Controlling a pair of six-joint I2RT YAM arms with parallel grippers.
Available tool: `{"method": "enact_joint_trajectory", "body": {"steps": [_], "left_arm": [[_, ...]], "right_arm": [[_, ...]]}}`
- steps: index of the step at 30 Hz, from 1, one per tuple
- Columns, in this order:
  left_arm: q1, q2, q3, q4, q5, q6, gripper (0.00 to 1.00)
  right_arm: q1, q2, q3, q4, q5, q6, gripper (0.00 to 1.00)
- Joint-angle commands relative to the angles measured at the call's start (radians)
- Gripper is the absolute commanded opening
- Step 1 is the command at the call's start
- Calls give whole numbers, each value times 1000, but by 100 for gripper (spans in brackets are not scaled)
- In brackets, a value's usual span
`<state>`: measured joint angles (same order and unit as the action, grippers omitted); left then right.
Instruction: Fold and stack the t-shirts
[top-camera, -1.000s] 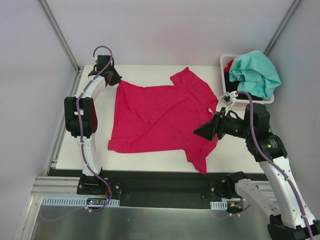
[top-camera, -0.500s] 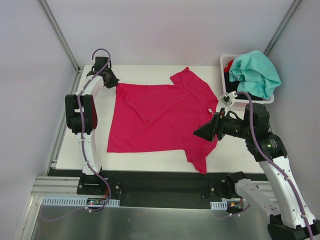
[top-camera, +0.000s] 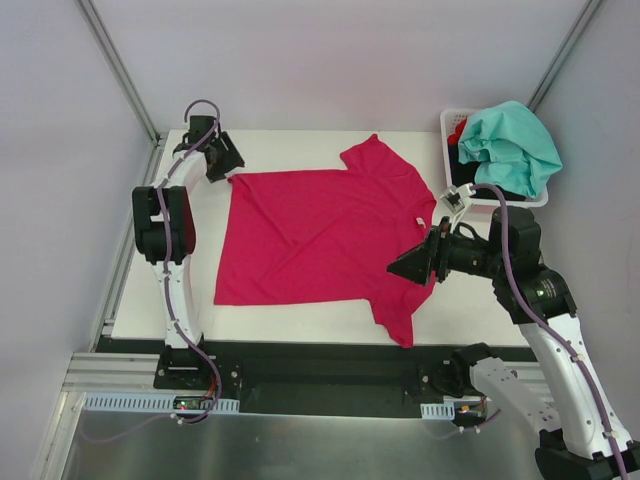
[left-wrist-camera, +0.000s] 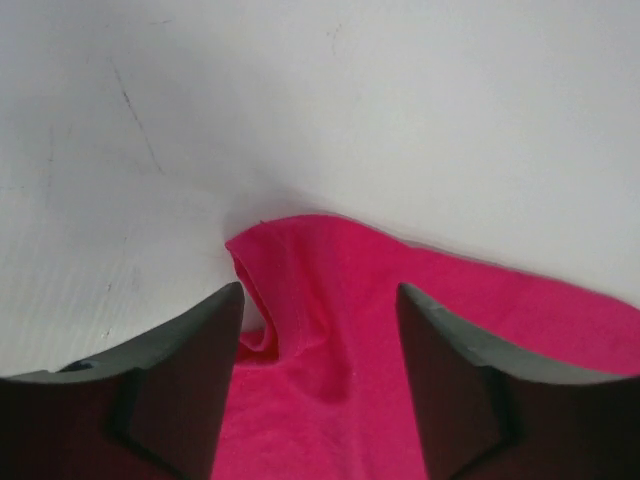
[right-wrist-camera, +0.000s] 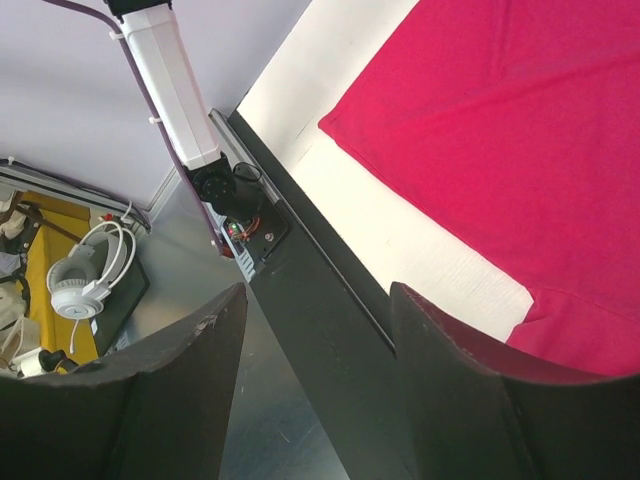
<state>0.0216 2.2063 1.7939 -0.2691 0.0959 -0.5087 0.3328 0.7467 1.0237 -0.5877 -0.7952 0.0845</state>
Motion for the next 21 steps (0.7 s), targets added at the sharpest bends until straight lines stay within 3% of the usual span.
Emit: {"method": "enact_joint_trajectory", "body": {"steps": [1,3,6,11,15,21], "left_arm": [[9,20,68,1,41,18,84],[9,13,76,-1,38,15,99],[9,-37,33,-1,48,-4,99],[-18,-250,-200,7,-14,-30,99],[-107,-391,-367,43,-33,-42,99],[-135,-344,-444,106,-21,-22,99]], "right_arm": [[6,-12,39,9,-39,-12,63],[5,-13,41,9,-39,-12,63],[5,-17,39,12,-42,-9,63],[6,-20,19,60,-59,29,63],[8,-33,1,103,-71,55,63],[6,-58,13,85,-73,48,63]]}}
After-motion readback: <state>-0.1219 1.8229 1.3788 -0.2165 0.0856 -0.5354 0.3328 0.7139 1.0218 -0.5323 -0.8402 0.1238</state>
